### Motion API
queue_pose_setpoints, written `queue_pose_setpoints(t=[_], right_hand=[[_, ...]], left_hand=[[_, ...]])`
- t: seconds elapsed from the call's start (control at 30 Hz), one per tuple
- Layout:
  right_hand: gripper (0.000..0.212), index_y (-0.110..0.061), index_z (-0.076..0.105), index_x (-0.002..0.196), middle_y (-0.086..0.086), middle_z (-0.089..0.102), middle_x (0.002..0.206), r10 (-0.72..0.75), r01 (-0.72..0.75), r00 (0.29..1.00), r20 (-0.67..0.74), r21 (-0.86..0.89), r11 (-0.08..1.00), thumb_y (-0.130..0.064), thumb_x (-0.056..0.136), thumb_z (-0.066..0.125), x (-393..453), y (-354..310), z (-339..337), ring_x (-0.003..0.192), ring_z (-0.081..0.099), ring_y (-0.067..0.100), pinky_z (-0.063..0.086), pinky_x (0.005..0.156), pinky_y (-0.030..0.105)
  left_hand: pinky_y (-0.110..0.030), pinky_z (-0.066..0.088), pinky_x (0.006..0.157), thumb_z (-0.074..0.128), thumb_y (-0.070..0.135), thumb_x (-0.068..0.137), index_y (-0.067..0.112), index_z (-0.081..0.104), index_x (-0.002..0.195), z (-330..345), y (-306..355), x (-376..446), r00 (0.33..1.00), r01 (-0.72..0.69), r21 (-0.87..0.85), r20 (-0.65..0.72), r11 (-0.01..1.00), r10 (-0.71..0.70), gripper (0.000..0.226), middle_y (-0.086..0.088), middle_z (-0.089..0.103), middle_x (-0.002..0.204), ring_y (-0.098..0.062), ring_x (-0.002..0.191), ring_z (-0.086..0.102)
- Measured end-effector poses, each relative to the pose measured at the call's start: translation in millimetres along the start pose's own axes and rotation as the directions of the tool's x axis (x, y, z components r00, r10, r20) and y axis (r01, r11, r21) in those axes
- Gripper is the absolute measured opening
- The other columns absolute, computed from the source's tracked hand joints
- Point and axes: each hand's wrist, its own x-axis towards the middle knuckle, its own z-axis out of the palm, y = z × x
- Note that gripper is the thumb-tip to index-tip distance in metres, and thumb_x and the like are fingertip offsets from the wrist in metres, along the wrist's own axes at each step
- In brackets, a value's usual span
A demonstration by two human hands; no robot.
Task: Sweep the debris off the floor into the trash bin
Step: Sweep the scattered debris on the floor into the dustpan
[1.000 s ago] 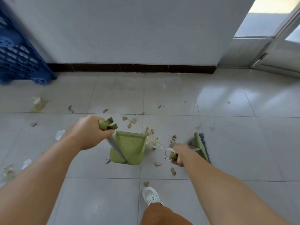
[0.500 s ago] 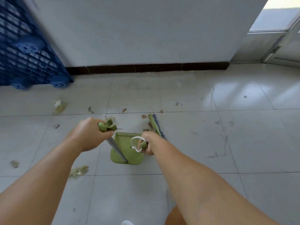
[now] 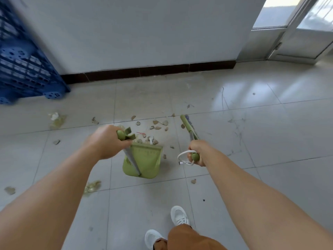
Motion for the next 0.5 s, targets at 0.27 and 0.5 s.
queue_pose_setpoints(t=[0.27, 0.5], right_hand=[[0.029, -0.014, 0.039, 0.07, 0.004, 0.047, 0.066, 0.033, -0.032, 0.996, -0.082, 0.013, 0.999, -0.007, 0.098, 0.036, 27, 46, -64, 0.018, 0.044, 0.003, 0.039, 0.027, 0.012], [0.02, 0.004, 0.048, 0.076, 0.028, 0.06, 0.089, 0.157, -0.157, 0.986, 0.059, -0.008, 0.988, 0.005, 0.092, 0.036, 18, 57, -20, 0.095, 0.067, 0.04, 0.049, 0.066, 0.036]], left_hand=[[-0.039, 0.054, 0.064, 0.069, 0.049, 0.082, 0.022, 0.069, 0.075, 19, 33, 13, 0.994, -0.085, 0.045, 0.07, 0.995, 0.082, 0.028, -0.006, 0.069, 0.074, -0.025, 0.068, 0.063], [-0.042, 0.056, 0.065, 0.069, 0.046, 0.082, 0.022, 0.07, 0.074, 27, 45, 23, 0.986, -0.116, 0.05, 0.122, 0.992, 0.109, 0.025, -0.007, 0.069, 0.073, -0.025, 0.064, 0.061]])
